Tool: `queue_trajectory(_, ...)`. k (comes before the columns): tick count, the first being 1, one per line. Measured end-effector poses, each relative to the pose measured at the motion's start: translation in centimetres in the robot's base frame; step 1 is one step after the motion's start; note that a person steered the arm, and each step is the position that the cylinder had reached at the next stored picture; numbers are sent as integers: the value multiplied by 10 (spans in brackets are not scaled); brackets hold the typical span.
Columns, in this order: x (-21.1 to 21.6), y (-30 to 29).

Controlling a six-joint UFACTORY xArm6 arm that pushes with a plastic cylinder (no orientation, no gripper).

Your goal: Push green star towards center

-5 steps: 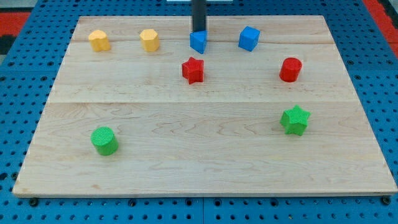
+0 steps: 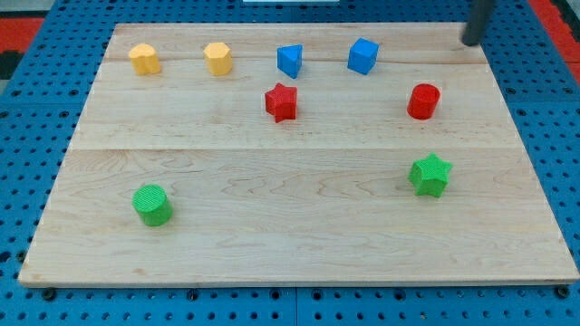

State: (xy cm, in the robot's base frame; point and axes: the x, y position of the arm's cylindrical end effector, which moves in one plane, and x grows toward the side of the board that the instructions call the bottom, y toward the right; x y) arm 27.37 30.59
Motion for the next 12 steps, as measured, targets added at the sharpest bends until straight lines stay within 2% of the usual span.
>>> queue_trajectory(1,110,22)
queue_trajectory(2,194,22)
queue_trajectory(3,258,20)
queue_trajectory(5,341,-41)
queue_trajectory(6,341,-50)
queue_trajectory(9,307,-133)
queue_trajectory(10,293,-140)
queue_trajectory(11,253,-149)
queue_trajectory(12,242,-126)
